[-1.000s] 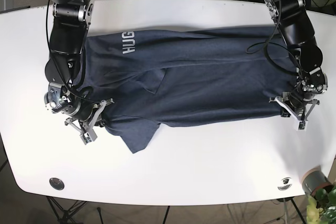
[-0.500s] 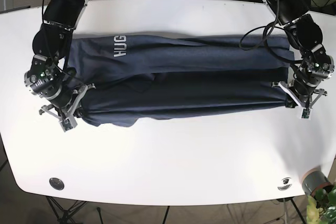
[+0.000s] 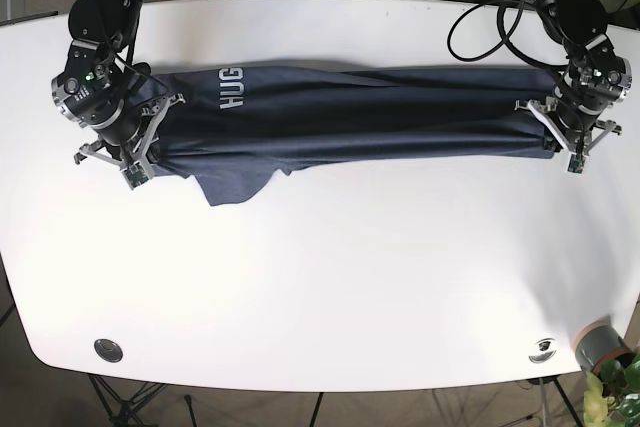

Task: Fold the T-shirt properly
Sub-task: 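Fold the grasped hem side over toward the collar with both grippers, then press and tuck the folded strip ends with both grippers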

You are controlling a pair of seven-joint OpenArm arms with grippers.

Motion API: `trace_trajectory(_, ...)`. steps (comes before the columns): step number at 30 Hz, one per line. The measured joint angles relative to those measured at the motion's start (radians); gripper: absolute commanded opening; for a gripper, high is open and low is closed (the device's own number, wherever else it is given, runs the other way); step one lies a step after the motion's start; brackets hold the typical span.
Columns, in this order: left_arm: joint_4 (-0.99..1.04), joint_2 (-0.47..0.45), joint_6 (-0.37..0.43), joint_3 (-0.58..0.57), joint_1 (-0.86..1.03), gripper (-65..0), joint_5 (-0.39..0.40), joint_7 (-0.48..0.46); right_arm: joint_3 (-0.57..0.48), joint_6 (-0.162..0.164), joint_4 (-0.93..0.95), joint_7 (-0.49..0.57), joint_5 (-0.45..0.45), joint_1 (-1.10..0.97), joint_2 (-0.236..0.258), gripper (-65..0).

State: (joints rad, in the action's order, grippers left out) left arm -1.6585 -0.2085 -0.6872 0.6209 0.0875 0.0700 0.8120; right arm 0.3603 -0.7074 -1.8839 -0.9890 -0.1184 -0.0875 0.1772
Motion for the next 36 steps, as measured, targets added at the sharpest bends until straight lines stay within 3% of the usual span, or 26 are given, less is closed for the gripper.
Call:
trace_trajectory(2, 0.001, 0.0, -0.014, 0.0, 0.016, -65.0, -0.002, 0.0, 0.0, 0.0, 0.0, 0.002, -0.002, -0.016, -0.003, -58.5)
trace_trajectory(3, 0.0, -0.003, -0.014, -0.002, 0.027, -64.2, -0.002, -0.005, -0.001, 0.0, 0.0, 0.007, -0.001, -0.024, -0.003, -53.3)
trace_trajectory(5, -0.001, -0.006, -0.014, -0.005, 0.051, -54.9, -0.003, -0.01, -0.001, 0.002, 0.0, 0.01, 0.0, -0.043, -0.001, -42.8)
trace_trajectory(7, -0.001, -0.005, -0.014, -0.005, 0.068, -38.2, -0.004, -0.007, 0.0, 0.003, 0.0, 0.006, 0.006, -0.058, 0.0, -25.5)
trace_trajectory(9, -0.001, -0.002, -0.014, -0.005, 0.073, -26.7, -0.017, 0.004, 0.001, 0.005, 0.0, -0.012, 0.011, -0.065, 0.0, -13.6)
trace_trajectory(11, -0.002, -0.003, -0.013, -0.003, 0.07, -22.2, -0.018, 0.003, 0.001, 0.005, 0.0, -0.009, 0.008, -0.064, 0.0, -4.4)
trace_trajectory(16, -0.051, -0.003, -0.013, -0.002, 0.072, -26.3, -0.014, 0.004, 0.048, 0.005, -0.002, -0.01, -0.146, -0.047, 0.001, -5.4)
trace_trajectory(19, -0.118, -0.006, -0.013, -0.001, 0.083, -26.3, -0.009, -0.001, 0.052, 0.009, 0.006, -0.024, -0.169, 0.003, 0.008, -6.2)
trace_trajectory(23, -0.148, -0.003, -0.014, -0.006, 0.091, -26.3, -0.003, -0.004, 0.02, 0.008, 0.067, -0.07, -0.153, 0.109, 0.003, -7.5)
trace_trajectory(31, -0.147, -0.003, -0.014, -0.087, 0.129, -26.5, -0.004, -0.008, -0.005, 0.008, 0.321, -0.07, -0.147, 0.26, -0.031, -16.3)
trace_trajectory(36, -0.137, -0.005, -0.013, -0.094, 0.143, -26.5, -0.01, 0.0, -0.008, 0.011, 0.484, -0.069, -0.145, 0.338, -0.032, -16.6)
